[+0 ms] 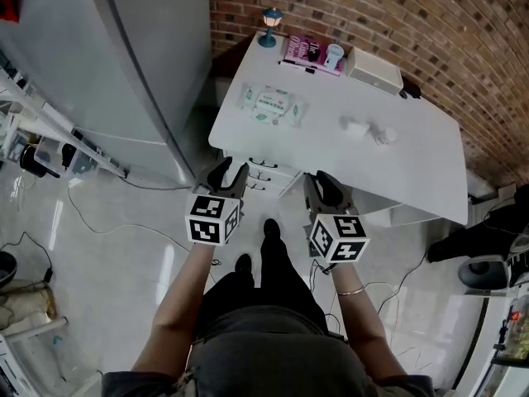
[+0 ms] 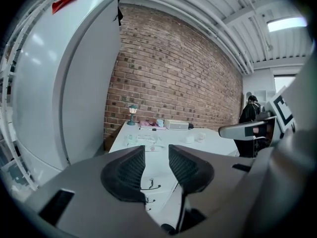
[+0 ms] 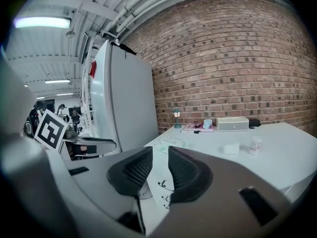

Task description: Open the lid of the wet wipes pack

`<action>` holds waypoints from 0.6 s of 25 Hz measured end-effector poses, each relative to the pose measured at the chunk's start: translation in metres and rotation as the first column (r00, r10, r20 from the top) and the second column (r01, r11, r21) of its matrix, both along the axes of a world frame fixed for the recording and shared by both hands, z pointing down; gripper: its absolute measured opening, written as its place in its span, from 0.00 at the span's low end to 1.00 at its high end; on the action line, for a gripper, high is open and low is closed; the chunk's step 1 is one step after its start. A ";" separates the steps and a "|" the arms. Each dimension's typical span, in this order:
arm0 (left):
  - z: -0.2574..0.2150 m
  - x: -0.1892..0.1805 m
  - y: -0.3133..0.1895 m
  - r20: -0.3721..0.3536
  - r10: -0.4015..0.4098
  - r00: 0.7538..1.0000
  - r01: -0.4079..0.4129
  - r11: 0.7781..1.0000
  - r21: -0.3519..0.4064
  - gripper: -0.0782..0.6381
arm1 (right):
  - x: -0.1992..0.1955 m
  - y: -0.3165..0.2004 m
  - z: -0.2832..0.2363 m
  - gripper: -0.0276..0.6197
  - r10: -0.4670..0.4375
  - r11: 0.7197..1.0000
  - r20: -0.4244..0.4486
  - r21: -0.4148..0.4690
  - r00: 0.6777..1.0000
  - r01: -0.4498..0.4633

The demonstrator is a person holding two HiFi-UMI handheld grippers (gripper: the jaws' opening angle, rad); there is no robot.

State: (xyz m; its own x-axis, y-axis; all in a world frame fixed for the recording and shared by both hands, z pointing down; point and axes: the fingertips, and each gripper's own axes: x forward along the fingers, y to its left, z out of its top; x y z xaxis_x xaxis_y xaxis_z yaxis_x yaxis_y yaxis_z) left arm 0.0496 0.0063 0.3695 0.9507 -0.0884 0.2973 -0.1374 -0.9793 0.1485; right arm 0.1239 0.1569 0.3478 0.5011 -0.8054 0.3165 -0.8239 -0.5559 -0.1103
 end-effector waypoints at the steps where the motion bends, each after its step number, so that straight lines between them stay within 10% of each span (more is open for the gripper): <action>1: 0.000 0.004 -0.003 0.001 -0.005 1.000 0.005 1.000 0.002 0.30 | 0.005 -0.004 0.000 0.21 -0.008 1.000 -0.003 -0.002 1.000 0.008; 15: 0.013 0.070 -0.048 0.043 -0.118 0.992 0.119 0.993 -0.015 0.31 | 0.096 -0.074 0.003 0.21 -0.181 0.982 -0.031 -0.067 0.983 0.179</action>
